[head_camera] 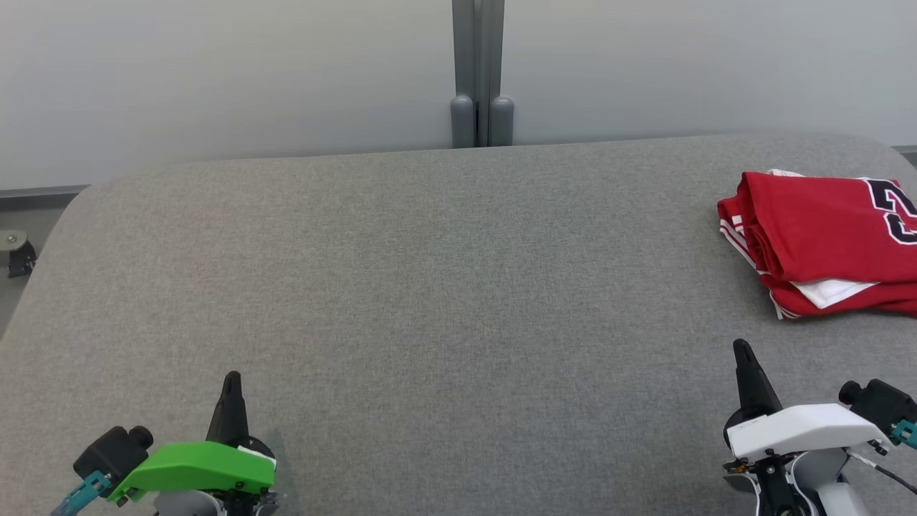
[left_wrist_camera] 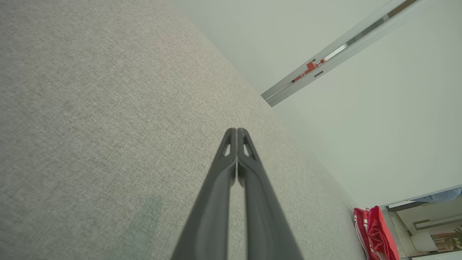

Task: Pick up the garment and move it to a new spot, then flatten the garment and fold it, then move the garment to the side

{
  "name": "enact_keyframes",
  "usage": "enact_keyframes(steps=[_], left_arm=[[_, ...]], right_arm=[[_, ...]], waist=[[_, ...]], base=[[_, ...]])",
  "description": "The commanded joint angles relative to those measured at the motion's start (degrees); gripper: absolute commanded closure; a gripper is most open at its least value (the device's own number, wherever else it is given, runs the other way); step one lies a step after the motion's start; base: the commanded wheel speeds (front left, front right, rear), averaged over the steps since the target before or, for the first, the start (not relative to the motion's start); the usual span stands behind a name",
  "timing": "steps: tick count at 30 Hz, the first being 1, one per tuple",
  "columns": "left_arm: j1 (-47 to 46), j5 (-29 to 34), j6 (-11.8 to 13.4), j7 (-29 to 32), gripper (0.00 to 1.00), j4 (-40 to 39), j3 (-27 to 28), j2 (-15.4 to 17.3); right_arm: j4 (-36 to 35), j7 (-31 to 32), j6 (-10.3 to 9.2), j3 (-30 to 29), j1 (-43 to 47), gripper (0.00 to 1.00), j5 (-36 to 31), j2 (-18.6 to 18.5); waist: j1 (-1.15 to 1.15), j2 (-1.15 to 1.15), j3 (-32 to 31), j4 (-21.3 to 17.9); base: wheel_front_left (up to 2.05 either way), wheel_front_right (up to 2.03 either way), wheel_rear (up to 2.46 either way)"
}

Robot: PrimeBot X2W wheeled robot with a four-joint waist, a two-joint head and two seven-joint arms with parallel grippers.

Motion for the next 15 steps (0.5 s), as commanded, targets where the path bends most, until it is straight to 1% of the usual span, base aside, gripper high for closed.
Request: enact_keyframes(steps=[1,15], left_arm=[[-1.80,-1.69,-0.47,0.39,1.00,-0.88,0.57,0.18],[-2.28,-10.18,-1.59,2.83,1.00,-1.69,2.41,0.20]], right_arm=[[-0.99,0.44,0.00,-0.30,-1.68,1.00,1.93,-0.29],[-1.46,2.87,0.01,-0.94,-2.25,1.00,11.12,-0.35]], waist=[[0.00,0.00,0.01,-0.04],[0.00,0.00,0.10,-0.38]], base=[[0.00,0.00,0.00],[0.00,0.00,0.00]])
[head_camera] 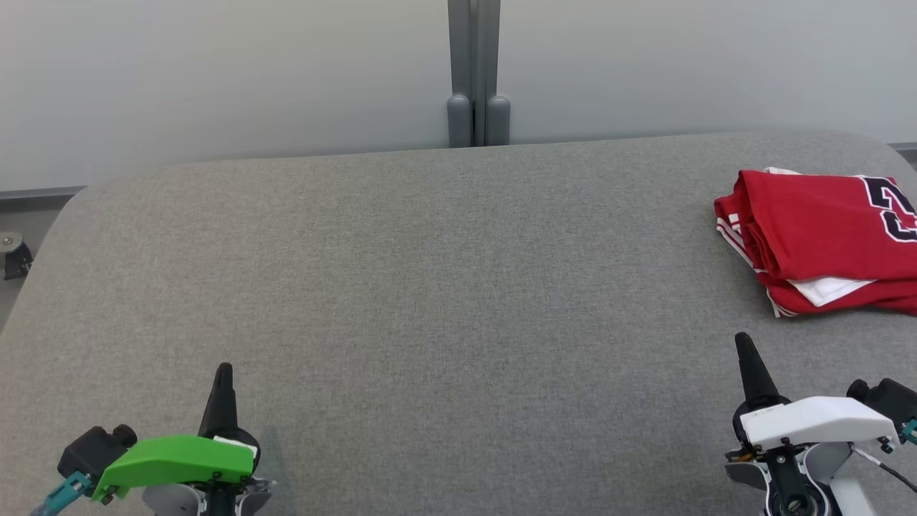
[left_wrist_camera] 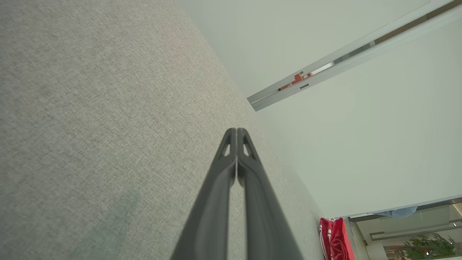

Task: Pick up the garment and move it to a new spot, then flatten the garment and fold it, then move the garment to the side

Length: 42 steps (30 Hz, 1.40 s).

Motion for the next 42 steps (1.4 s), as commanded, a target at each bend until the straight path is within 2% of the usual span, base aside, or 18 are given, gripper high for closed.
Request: enact_keyframes(steps=[1,42], left_arm=[[-1.54,-1.71,-0.62,0.43,1.00,-0.93,0.58,0.21],[-2.64,-20.86,-3.11,6.04,1.00,-2.57,4.78,0.27]], right_arm=[[-0.82,0.46,0.04,-0.24,-1.53,1.00,1.71,-0.32],[-1.87,5.99,0.03,-1.72,-2.72,1.00,22.65,-0.44]], waist=[[0.00,0.00,0.01,-0.03],[0.00,0.00,0.26,-1.04]], base=[[0.00,0.00,0.00],[0.00,0.00,0.00]])
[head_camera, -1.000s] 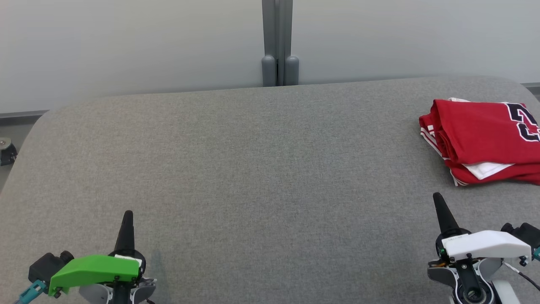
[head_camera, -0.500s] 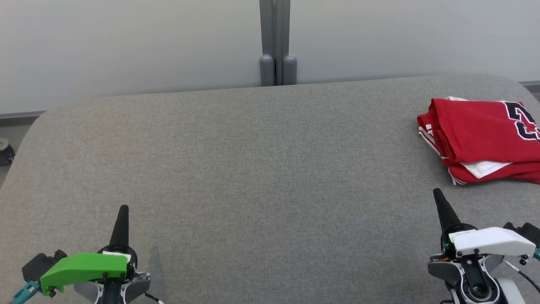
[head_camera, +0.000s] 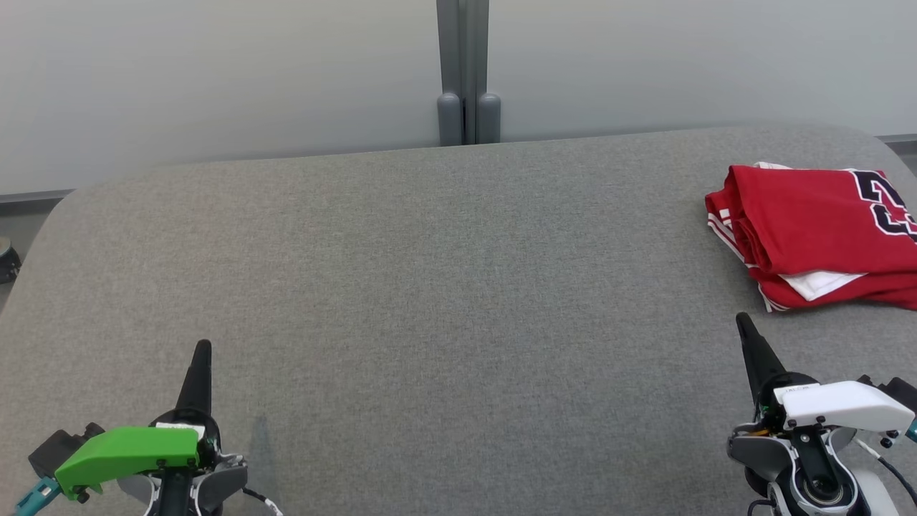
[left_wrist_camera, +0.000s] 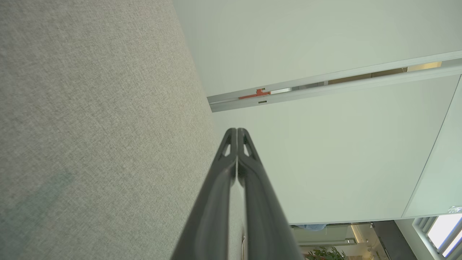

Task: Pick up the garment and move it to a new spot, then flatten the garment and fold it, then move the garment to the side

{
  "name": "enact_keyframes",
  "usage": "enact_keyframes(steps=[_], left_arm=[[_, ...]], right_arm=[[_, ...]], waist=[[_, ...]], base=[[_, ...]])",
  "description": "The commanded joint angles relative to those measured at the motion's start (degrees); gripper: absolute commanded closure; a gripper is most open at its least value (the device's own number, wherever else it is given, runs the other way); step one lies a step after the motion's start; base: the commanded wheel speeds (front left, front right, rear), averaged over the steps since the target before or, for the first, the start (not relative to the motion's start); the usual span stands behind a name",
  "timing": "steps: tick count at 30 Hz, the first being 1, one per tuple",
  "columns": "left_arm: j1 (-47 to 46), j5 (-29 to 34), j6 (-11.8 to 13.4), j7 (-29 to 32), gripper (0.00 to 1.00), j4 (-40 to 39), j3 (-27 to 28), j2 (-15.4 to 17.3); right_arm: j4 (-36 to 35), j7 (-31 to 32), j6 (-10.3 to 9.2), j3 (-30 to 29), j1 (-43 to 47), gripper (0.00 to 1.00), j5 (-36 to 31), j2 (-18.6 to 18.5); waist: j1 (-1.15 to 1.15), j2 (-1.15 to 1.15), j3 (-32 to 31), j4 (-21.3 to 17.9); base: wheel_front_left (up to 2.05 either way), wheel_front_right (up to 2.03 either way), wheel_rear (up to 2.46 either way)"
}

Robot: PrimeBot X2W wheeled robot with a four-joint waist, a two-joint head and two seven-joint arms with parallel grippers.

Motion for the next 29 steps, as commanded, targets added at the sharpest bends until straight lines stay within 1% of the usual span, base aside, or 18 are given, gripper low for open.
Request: enact_keyframes(steps=[1,24,29], left_arm=[[-1.19,-1.17,-0.46,0.41,1.00,-0.55,0.49,0.26],[-1.57,-9.62,-1.50,2.77,1.00,-1.16,2.29,0.30],[-1.54,-10.16,-1.66,3.05,1.00,-1.19,2.41,0.30]], right_arm=[[-0.57,0.39,0.03,-0.20,-1.00,1.00,1.35,-0.30],[-0.97,2.84,0.02,-0.84,-1.49,1.00,10.39,-0.34],[-0.98,3.07,0.02,-0.89,-1.54,1.00,11.14,-0.34]], waist=[[0.00,0.00,0.01,-0.04],[0.00,0.00,0.15,-0.60],[0.00,0.00,0.17,-0.67]], base=[[0.00,0.00,0.00],[0.00,0.00,0.00],[0.00,0.00,0.00]])
